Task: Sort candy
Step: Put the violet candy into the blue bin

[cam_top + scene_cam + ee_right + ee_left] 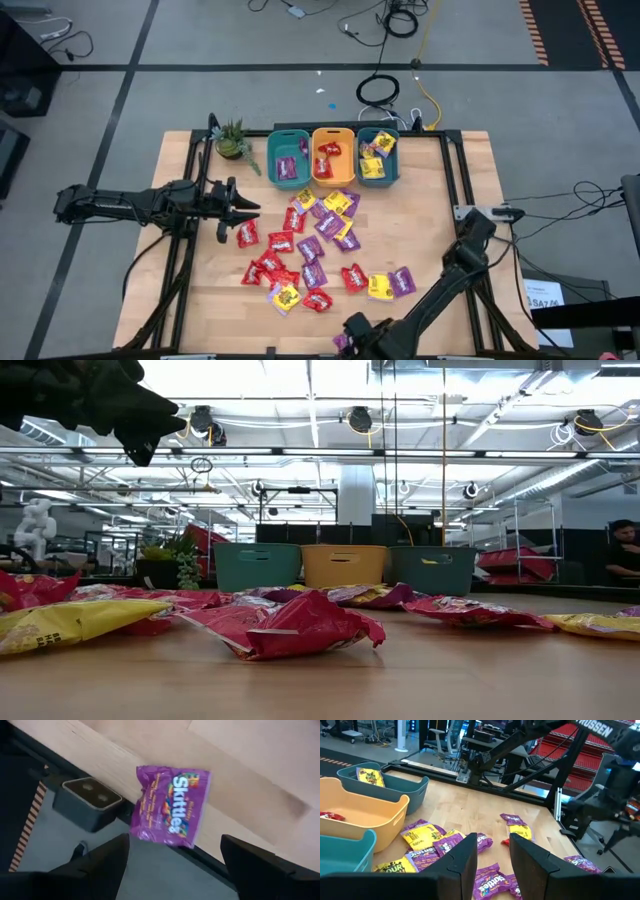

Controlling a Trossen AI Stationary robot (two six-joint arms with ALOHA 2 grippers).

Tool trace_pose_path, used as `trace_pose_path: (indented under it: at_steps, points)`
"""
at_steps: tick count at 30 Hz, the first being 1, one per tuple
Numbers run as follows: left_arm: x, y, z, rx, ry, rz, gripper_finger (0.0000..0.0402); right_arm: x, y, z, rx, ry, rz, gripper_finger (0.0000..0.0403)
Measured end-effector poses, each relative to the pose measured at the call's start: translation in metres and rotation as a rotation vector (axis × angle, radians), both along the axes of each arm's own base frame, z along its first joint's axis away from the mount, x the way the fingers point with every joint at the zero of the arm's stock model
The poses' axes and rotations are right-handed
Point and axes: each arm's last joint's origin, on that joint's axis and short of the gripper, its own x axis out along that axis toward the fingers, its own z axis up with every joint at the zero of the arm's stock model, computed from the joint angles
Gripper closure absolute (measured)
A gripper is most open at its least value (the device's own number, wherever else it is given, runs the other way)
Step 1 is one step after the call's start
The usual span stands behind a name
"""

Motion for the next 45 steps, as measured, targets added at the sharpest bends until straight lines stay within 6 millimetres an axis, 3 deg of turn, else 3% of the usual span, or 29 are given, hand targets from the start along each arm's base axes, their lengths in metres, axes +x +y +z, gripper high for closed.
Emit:
trace_pose_path:
  at_steps: [9,16,19,23,27,29,32,40,45]
  points:
    - [0.0,0.0,0.0,0.0,0.0,0.0,0.0278,0.026,-0.006,-0.053,0.017,0.078,-0.083,0.0097]
    - [0.0,0.0,0.0,0.0,0.0,0.0,0.0278,0.029,-0.005,-0.083,0.052,0.197,-0.114,0.0106]
    - [0.0,0.0,0.0,0.0,-0.001,0.0,0.0278,0.028,-0.005,-0.083,0.046,0.205,-0.111,0.0146]
    - [0.0,0.0,0.0,0.0,0.0,0.0,0.0278,0.025,-0.007,-0.078,0.024,0.21,-0.075,0.0245]
    - [0.0,0.0,0.0,0.0,0.0,0.0,0.0278,0.021,-0.01,-0.064,-0.005,0.197,-0.026,0.0351]
    - [0.0,0.0,0.0,0.0,0.0,0.0,0.0278,0.019,-0.013,-0.056,-0.044,0.178,-0.004,0.0384]
    - [0.0,0.0,0.0,0.0,0.0,0.0,0.0278,0.016,-0.02,-0.042,-0.116,0.144,0.01,0.0386]
    - [0.0,0.0,0.0,0.0,0.0,0.0,0.0278,0.014,-0.056,0.039,-0.273,-0.104,0.052,0.039]
    - [0.0,0.0,0.0,0.0,0.0,0.0,0.0278,0.024,-0.102,0.089,-0.434,-0.272,0.069,0.0391]
